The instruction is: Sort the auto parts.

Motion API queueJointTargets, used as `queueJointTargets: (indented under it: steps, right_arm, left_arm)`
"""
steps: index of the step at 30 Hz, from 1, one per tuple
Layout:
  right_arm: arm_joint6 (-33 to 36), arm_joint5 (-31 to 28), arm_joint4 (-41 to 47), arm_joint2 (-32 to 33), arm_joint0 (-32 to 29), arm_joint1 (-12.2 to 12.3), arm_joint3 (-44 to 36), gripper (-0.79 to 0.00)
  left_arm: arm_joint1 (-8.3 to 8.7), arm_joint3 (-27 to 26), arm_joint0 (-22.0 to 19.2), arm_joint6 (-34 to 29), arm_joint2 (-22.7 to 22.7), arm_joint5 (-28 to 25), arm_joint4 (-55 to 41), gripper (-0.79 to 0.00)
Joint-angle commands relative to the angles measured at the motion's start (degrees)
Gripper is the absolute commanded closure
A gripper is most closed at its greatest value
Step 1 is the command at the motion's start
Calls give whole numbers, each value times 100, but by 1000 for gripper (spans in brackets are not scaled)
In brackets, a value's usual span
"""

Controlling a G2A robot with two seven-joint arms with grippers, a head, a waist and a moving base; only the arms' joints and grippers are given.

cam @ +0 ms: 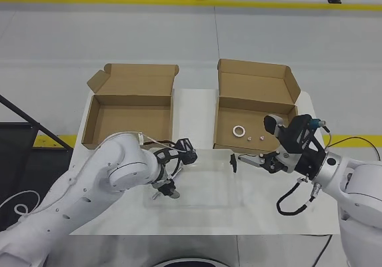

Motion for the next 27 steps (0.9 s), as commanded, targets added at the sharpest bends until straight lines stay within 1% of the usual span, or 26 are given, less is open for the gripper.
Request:
queueJointTargets:
  steps: [1,6,8,10,13,15,18,19,21,22,23,26,27]
  right_arm:
    - [0,-1,1,1,-1,0,0,-785]
    - [0,-1,1,1,-1,0,0,-785]
    - [0,-1,1,1,-1,0,0,-785]
    - [0,-1,1,1,-1,0,0,-785]
    - [0,-1,1,1,-1,0,0,-785]
    - [0,-1,1,1,-1,0,0,-785]
    - [0,-1,1,1,-1,0,0,-785]
    - [0,-1,1,1,-1,0,0,-785]
    - [0,-1,1,1,-1,0,0,-785]
    - [0,-1,1,1,-1,0,0,-785]
    - [0,-1,1,1,-1,0,0,-785]
    - [0,-1,1,1,-1,0,0,-785]
    - [0,-1,1,1,-1,0,0,-785]
  left_arm:
    - [1,2,-4,0,5,3,16,-785]
    - [1,2,-4,0,5,3,16,-785]
    - [-1,51,52,224,17,83,208,-785]
    - [-16,83,144,477,152,172,617,-785]
    - [-66,174,135,570,384,359,1169,-785]
    - [-112,249,106,690,458,369,1090,-785]
    - [-172,280,68,699,586,483,1124,-785]
    - [-194,302,59,698,629,532,1115,-757]
    - [-234,363,29,695,687,596,1073,-674]
    - [-252,407,15,693,707,604,1038,-585]
    - [-267,455,3,702,726,612,1030,-520]
    - [-310,604,-18,717,777,623,974,-502]
    - [-322,659,-25,717,789,627,958,-449]
